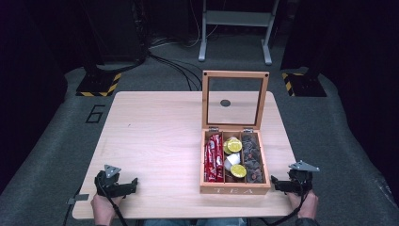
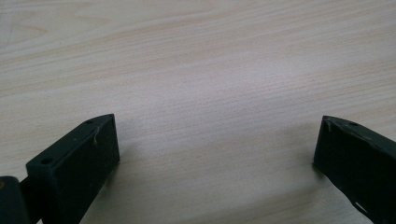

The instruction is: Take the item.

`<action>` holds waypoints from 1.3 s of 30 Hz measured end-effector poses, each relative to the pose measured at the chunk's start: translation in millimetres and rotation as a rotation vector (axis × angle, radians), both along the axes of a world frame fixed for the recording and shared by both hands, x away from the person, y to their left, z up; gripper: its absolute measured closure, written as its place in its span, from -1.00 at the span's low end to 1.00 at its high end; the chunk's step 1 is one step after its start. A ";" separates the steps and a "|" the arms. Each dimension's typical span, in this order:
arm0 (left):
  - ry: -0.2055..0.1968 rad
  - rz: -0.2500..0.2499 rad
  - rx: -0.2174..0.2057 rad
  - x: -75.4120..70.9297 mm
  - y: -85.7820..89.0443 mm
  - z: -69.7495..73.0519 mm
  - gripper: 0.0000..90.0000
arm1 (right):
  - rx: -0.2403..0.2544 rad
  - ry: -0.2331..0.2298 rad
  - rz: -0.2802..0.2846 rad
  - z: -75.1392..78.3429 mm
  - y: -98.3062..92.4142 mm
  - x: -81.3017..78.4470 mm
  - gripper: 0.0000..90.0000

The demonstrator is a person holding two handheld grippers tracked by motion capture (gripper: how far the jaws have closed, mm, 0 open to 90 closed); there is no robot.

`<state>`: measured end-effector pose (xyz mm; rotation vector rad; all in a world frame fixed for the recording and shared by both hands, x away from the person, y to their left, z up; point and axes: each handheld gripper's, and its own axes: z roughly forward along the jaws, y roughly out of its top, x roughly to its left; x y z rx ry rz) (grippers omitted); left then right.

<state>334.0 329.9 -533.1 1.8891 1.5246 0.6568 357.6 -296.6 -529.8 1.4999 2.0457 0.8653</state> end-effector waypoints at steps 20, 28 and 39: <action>-0.006 -0.008 0.032 0.6 -5.3 1.1 -1.00 | 0.002 -0.002 -0.003 0.0 -0.3 0.7 -0.99; 0.000 -0.045 0.016 3.1 -9.9 1.5 -1.00 | 0.002 -0.002 -0.003 0.1 -0.3 0.7 -0.98; -0.022 -0.104 -0.013 2.3 -24.5 21.2 -1.00 | 0.003 -0.004 -0.005 0.0 -0.4 0.5 -0.98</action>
